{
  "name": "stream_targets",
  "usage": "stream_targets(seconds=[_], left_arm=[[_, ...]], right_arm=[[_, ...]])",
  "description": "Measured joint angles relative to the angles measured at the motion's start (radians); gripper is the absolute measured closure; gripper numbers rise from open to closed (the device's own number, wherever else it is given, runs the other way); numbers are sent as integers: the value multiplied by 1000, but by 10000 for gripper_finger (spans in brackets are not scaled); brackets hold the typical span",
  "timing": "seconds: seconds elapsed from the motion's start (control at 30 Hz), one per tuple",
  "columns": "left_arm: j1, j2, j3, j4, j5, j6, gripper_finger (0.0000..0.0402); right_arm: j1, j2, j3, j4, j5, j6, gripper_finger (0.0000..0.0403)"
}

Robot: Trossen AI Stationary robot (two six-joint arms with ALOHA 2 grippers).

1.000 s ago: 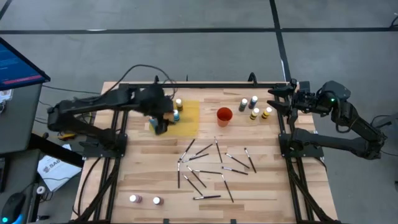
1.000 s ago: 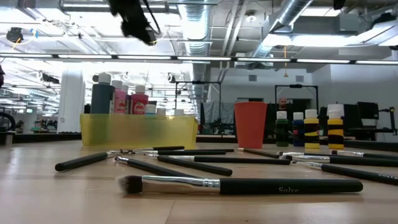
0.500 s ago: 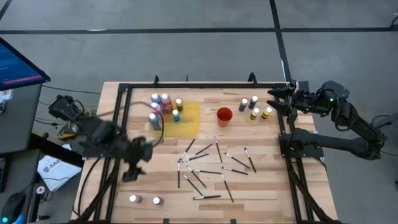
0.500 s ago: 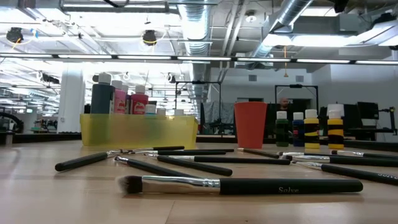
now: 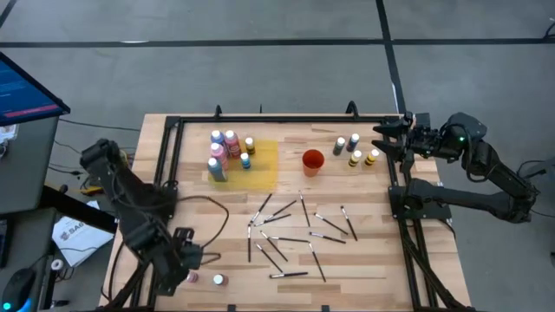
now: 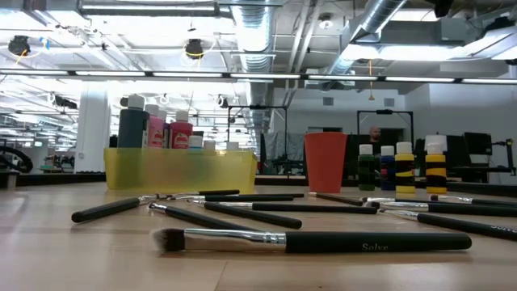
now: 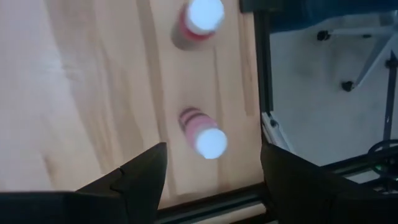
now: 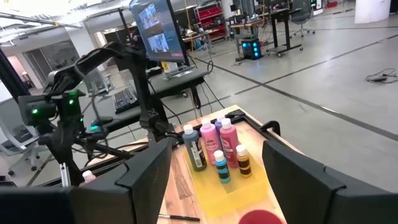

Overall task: Pick & Place Paint Supplies
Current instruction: Put the pink paint bottle into the yellow bin

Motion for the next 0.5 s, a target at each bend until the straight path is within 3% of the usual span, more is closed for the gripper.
stream_targets(seconds=[0.5], left_arm=[[-52,121,-13,70,-35,-27,149]], right_arm=[[0,0,0,0,0,20,155]])
